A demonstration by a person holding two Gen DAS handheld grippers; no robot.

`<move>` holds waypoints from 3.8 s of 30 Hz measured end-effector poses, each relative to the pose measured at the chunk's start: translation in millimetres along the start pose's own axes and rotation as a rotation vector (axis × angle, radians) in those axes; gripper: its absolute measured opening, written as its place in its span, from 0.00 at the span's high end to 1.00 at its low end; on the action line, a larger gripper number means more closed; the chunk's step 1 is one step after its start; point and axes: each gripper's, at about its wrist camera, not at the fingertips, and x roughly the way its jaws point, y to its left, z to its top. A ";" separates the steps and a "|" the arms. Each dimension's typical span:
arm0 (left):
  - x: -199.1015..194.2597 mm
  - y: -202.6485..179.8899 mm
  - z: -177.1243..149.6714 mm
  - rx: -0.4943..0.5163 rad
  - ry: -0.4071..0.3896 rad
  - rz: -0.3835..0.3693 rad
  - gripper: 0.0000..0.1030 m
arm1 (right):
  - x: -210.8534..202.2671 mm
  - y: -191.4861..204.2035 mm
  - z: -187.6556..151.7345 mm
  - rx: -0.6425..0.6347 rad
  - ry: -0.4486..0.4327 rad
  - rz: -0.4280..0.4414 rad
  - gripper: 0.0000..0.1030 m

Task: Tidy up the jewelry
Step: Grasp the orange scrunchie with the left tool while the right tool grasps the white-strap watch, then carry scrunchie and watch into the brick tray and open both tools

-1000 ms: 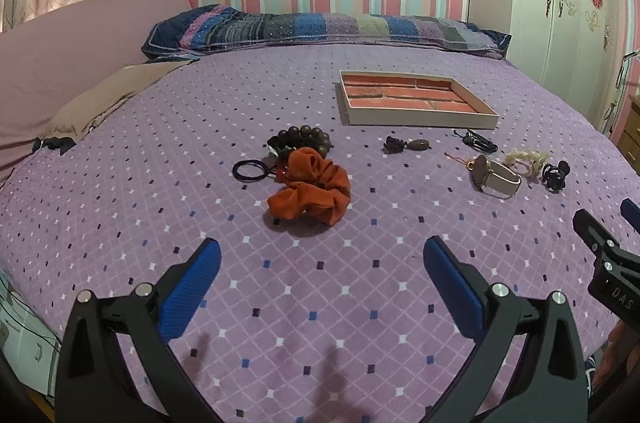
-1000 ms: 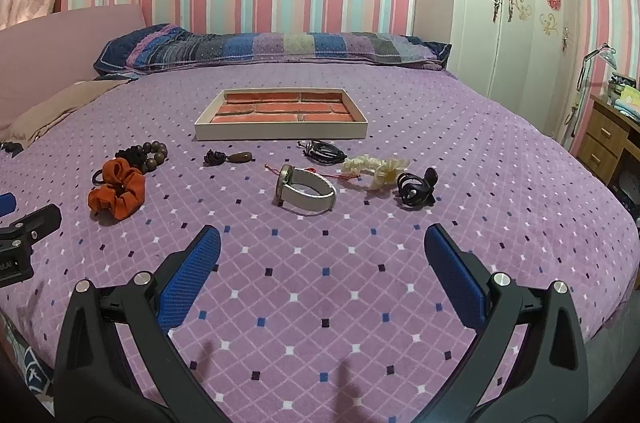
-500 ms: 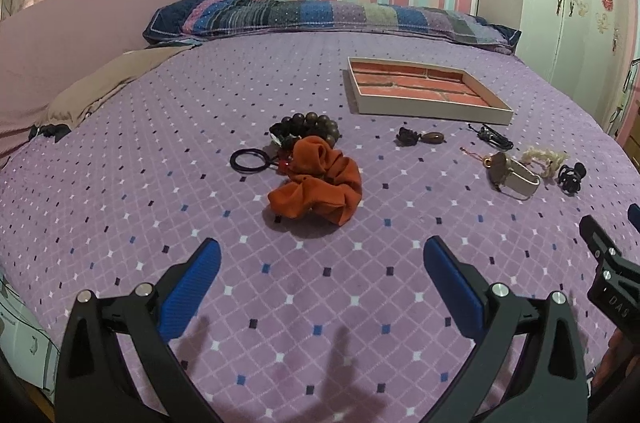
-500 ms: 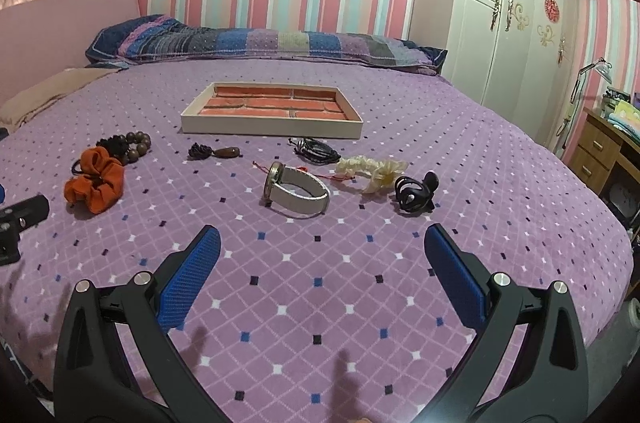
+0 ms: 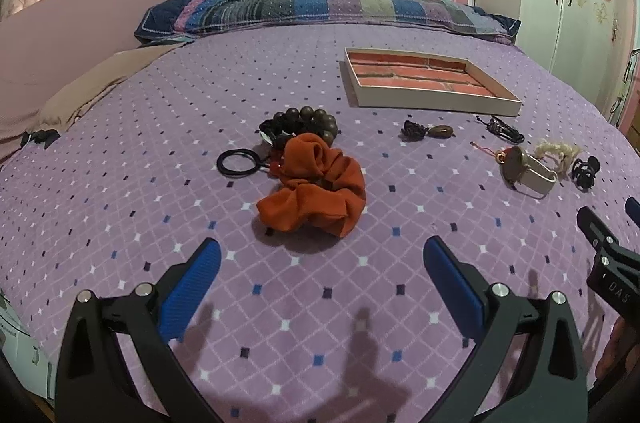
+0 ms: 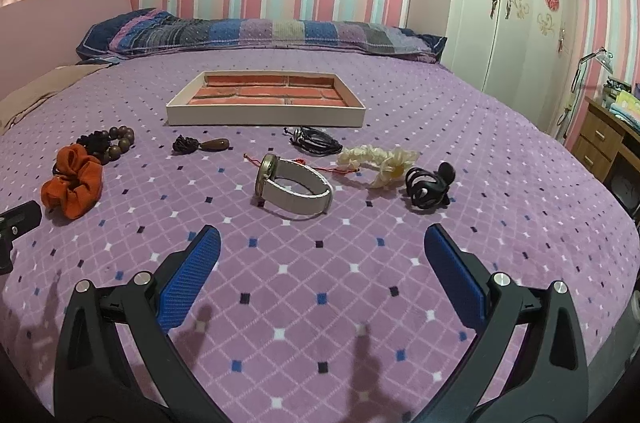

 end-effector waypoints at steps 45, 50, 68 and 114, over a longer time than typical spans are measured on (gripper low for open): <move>99.6 24.1 26.7 -0.086 0.104 -0.087 0.05 | 129.7 18.2 36.7 0.091 0.222 0.072 0.49; 101.2 21.5 26.7 -0.079 0.114 -0.101 0.23 | 128.8 19.9 36.7 0.085 0.212 0.084 0.54; 88.4 6.5 31.2 0.009 0.071 -0.105 0.77 | 121.7 19.4 38.5 0.085 0.182 0.133 0.73; 297.5 -82.3 281.6 -0.063 0.106 -0.147 0.78 | 312.8 -4.0 235.0 0.052 0.116 0.131 0.78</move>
